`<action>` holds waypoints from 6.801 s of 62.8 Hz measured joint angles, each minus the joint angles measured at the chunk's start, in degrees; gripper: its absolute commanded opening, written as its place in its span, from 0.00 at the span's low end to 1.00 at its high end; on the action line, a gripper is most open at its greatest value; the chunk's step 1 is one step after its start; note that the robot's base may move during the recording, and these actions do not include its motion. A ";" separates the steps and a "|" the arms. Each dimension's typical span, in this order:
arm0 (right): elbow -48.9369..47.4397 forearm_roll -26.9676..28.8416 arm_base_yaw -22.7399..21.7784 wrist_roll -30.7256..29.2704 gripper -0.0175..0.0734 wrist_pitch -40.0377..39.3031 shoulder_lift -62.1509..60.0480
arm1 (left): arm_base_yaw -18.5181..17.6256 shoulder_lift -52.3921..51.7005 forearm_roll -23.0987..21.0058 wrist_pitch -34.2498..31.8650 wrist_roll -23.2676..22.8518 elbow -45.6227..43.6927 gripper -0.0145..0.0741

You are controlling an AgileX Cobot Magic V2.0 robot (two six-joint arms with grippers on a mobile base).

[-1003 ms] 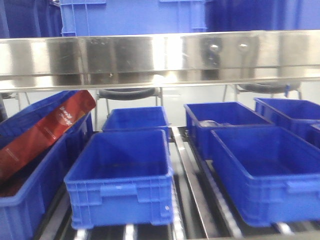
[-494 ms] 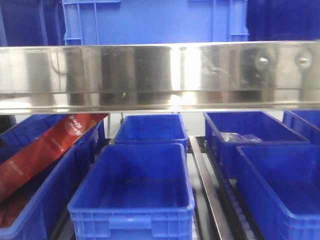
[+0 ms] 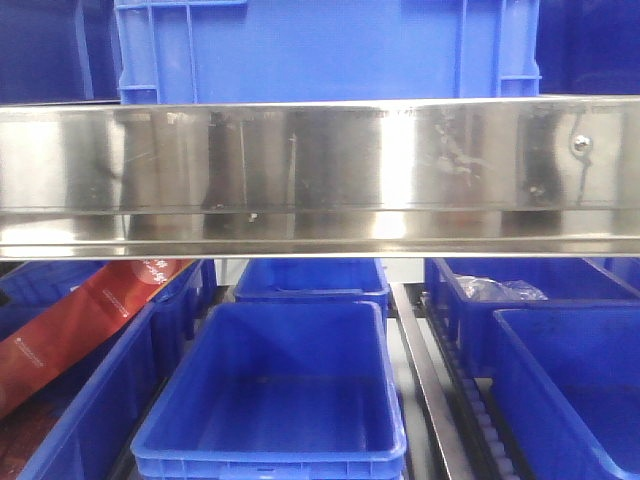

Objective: Place valve from conveyor to right shelf box

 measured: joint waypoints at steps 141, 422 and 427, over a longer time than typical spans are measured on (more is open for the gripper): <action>-38.21 0.00 18.00 0.00 0.02 -0.49 26.45 | -26.45 35.74 2.38 0.88 0.00 -47.56 0.04; 39.07 2.12 13.72 1.35 0.02 -22.31 -38.57 | -10.61 -48.14 7.41 -32.05 -5.90 52.58 0.04; 39.07 2.12 13.72 1.35 0.02 -22.31 -38.57 | -7.37 -51.52 7.17 -32.99 -5.77 56.58 0.04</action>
